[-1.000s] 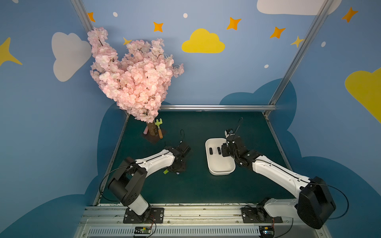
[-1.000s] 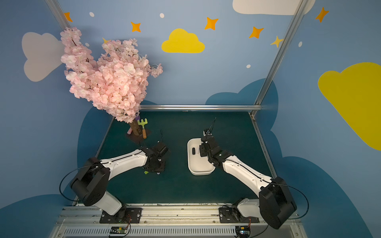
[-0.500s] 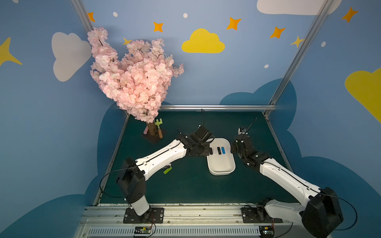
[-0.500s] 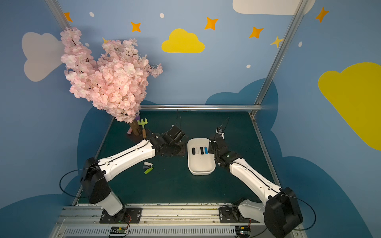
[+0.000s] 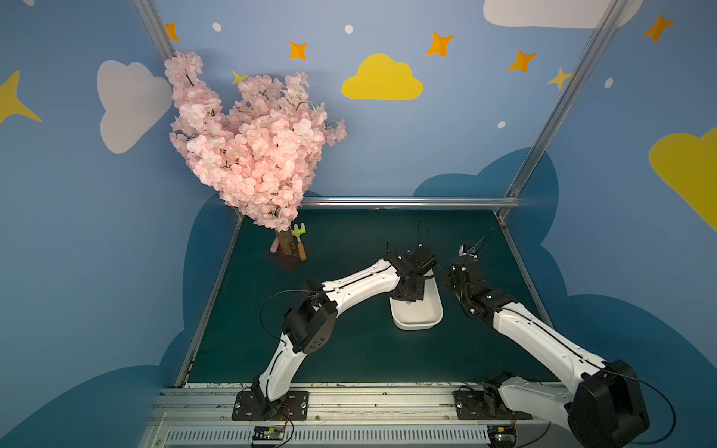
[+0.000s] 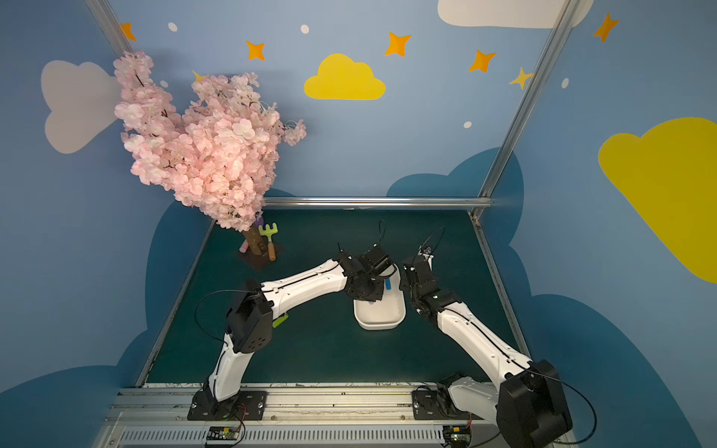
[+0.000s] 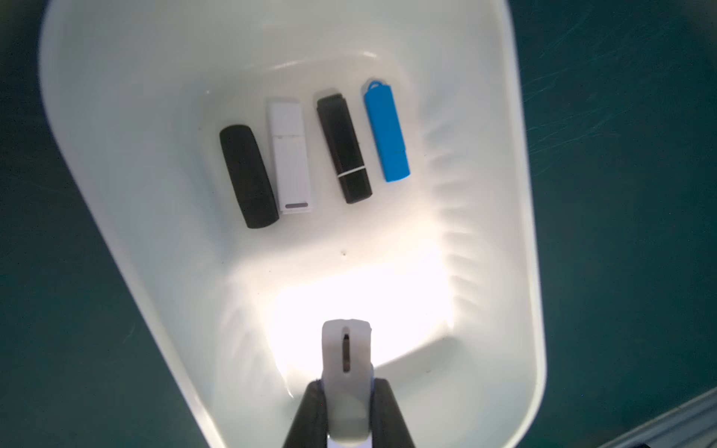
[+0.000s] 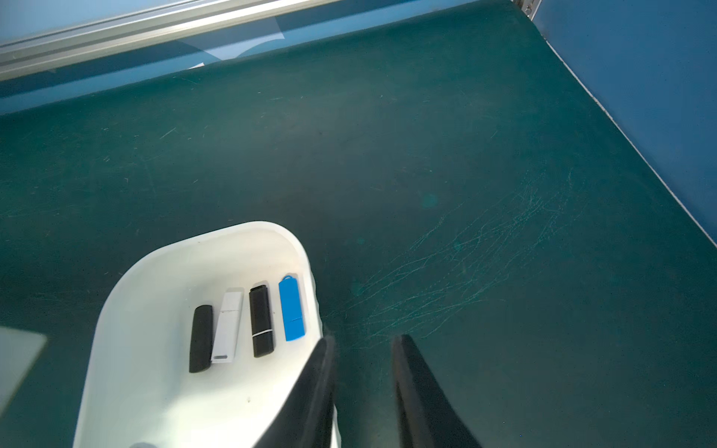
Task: Put the usb flash drive into the storage box
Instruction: Place the USB flash in the storage box.
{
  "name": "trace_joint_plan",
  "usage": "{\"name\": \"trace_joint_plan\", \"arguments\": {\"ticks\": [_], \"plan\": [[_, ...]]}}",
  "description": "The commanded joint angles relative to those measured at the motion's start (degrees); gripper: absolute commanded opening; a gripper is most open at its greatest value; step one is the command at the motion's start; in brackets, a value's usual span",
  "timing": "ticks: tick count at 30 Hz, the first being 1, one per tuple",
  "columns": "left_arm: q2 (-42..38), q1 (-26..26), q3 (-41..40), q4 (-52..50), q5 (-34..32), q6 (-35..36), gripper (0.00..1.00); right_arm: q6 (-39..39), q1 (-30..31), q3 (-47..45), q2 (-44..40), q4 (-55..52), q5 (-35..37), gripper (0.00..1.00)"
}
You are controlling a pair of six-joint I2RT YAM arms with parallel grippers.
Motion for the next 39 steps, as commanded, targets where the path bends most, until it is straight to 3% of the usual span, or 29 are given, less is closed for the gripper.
{"name": "trace_joint_plan", "arguments": {"ticks": [1, 11, 39], "plan": [[3.36, 0.53, 3.20, -5.38, -1.90, -0.83, 0.10, 0.93, -0.21, -0.07, -0.56, 1.17, -1.43, 0.30], [10.53, 0.97, 8.80, -10.76, -4.65, -2.35, 0.11, 0.97, -0.35, -0.06, -0.76, 1.26, -2.02, 0.30], [12.65, 1.09, 9.42, -10.88, -4.33, -2.40, 0.28, 1.36, -0.75, 0.51, 0.52, 0.96, -3.40, 0.30]]}}
